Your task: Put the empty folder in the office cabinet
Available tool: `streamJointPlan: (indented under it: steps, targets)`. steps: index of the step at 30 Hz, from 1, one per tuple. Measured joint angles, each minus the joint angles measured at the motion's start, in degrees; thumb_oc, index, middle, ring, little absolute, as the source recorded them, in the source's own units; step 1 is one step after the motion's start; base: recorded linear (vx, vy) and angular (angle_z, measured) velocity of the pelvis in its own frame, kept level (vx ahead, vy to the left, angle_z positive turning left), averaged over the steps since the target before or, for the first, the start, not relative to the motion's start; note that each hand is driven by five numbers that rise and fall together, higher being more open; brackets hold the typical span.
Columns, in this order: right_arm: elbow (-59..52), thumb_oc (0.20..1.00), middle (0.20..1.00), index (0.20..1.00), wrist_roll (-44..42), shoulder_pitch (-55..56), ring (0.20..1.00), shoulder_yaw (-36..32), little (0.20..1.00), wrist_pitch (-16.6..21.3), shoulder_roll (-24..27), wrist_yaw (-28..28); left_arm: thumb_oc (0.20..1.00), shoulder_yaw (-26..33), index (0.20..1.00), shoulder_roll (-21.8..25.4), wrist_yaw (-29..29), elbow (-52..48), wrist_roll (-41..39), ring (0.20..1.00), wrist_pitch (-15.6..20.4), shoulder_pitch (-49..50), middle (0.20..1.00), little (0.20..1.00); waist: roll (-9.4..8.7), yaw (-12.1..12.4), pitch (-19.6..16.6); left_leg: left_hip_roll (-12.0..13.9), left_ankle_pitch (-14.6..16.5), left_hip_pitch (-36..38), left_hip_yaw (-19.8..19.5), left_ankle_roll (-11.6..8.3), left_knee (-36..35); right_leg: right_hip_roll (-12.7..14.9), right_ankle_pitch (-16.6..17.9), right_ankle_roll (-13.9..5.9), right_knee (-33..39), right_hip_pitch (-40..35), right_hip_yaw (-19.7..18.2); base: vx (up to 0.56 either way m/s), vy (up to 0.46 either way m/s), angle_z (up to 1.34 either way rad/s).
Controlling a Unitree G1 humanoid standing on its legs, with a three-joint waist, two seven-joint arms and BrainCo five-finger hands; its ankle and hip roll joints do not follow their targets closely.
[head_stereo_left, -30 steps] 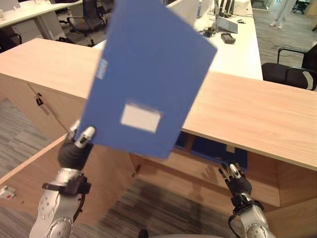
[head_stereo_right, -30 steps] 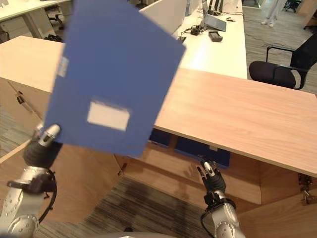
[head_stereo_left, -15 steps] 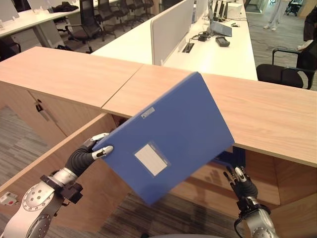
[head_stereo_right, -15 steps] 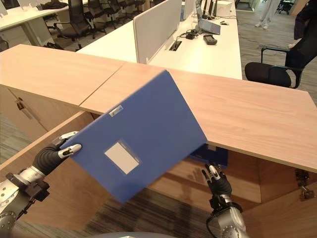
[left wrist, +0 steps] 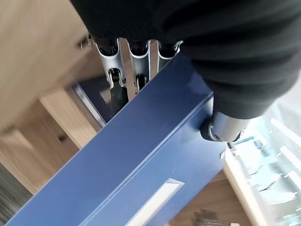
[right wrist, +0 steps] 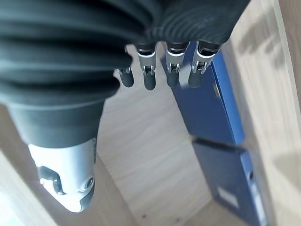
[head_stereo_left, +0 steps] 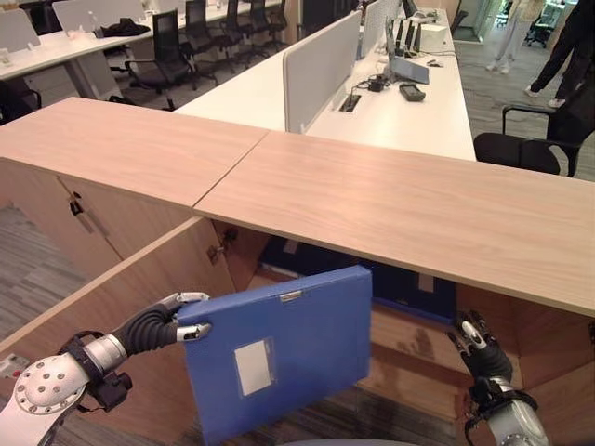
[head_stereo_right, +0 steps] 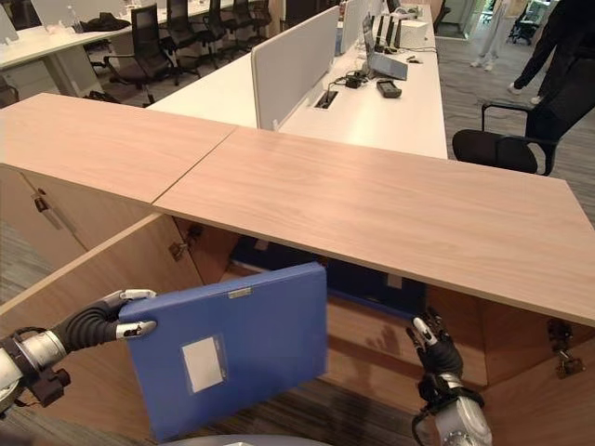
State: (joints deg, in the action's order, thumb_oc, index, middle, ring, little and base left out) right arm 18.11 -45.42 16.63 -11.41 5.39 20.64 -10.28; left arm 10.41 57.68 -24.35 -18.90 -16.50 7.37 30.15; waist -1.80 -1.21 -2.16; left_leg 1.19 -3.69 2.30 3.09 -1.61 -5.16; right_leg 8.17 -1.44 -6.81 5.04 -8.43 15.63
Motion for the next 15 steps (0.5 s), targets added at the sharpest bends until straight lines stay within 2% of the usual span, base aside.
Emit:
streamJointPlan:
  steps: [2, 5, 9, 10, 12, 13, 15]
  targets:
    - [-2.12, 1.0, 1.0, 1.0, 3.17, 0.53, 1.0, -0.64, 1.0, -1.4, 1.99, 0.74, 0.2, 2.17, 0.2, 0.03, 0.13, -0.2, 3.3, 0.2, 0.43, 1.5, 0.2, 0.2, 0.01, -0.14, -0.1, 0.0, 0.02, -0.07, 0.27, 0.02, 0.0, 0.03, 0.02, -0.03, 0.0, 0.25, -0.32, 0.01, 0.005, -0.07]
    - [-14.19, 1.0, 1.0, 1.0, 9.6, 5.0, 1.0, -3.82, 1.0, -2.31, 9.01, 0.12, 0.2, 7.61, 0.2, -0.1, -0.02, -1.0, 8.17, 0.2, 1.65, 5.53, 0.2, 0.2, 0.48, -0.56, 0.11, -0.05, 0.14, 0.0, 0.69, 0.15, 0.01, 0.14, 0.11, -0.15, 0.0, 0.37, -0.72, 0.01, -0.003, -0.06]
    - [-19.81, 1.0, 1.0, 1.0, 13.39, 7.82, 1.0, -4.99, 1.0, -4.82, 13.54, -3.07, 0.2, 8.3, 0.2, -1.28, 0.11, -0.93, 9.68, 0.2, 2.11, 5.45, 0.2, 0.2, 0.52, -1.14, 0.24, 0.04, 0.14, -0.02, 0.67, 0.15, 0.01, 0.05, 0.1, -0.15, 0.0, 0.39, -0.7, 0.0, 0.0, 0.0]
    - [-25.79, 1.0, 1.0, 1.0, 15.74, 10.71, 1.0, -4.44, 1.0, -6.51, 16.11, -6.12, 0.2, 8.3, 0.2, -2.03, 0.07, -1.95, 10.22, 0.2, 2.69, 5.38, 0.2, 0.2, 0.79, -1.47, 0.64, 0.04, 0.14, -0.02, 0.73, 0.15, 0.01, 0.07, 0.1, -0.18, 0.01, 0.45, -0.77, 0.01, -0.01, -0.03]
    - [-28.45, 1.0, 1.0, 1.0, 16.43, 11.64, 1.0, -4.43, 1.0, -7.35, 17.05, -8.01, 0.2, 8.16, 0.2, -2.18, -0.04, -3.27, 10.24, 0.2, 3.04, 5.17, 0.2, 0.2, 0.93, -1.78, 0.78, 0.05, 0.14, -0.08, 0.9, 0.15, 0.0, 0.07, 0.1, -0.19, 0.01, 0.6, -0.94, 0.0, -0.012, -0.07]
    - [-34.67, 1.0, 1.0, 1.0, 17.38, 11.91, 1.0, -4.51, 1.0, -7.35, 19.68, -11.33, 0.2, 8.12, 0.2, -2.2, -0.58, -4.51, 10.24, 0.2, 3.92, 4.2, 0.2, 0.2, 1.02, -2.12, 0.9, 0.06, 0.16, -0.09, 1.22, 0.16, 0.01, 0.1, 0.19, -0.22, 0.0, 0.79, -1.32, 0.0, -0.015, -0.1]
    - [-39.11, 1.0, 1.0, 1.0, 17.28, 9.88, 1.0, -4.84, 1.0, -5.61, 21.0, -13.28, 0.2, 8.12, 0.2, -2.19, -0.77, -5.24, 10.21, 0.2, 4.63, 2.56, 0.2, 0.2, 0.86, -2.3, 0.82, 0.15, 0.17, -0.08, 1.33, 0.16, 0.0, 0.03, 0.21, -0.21, 0.0, 0.87, -1.48, 0.0, -0.014, -0.06]
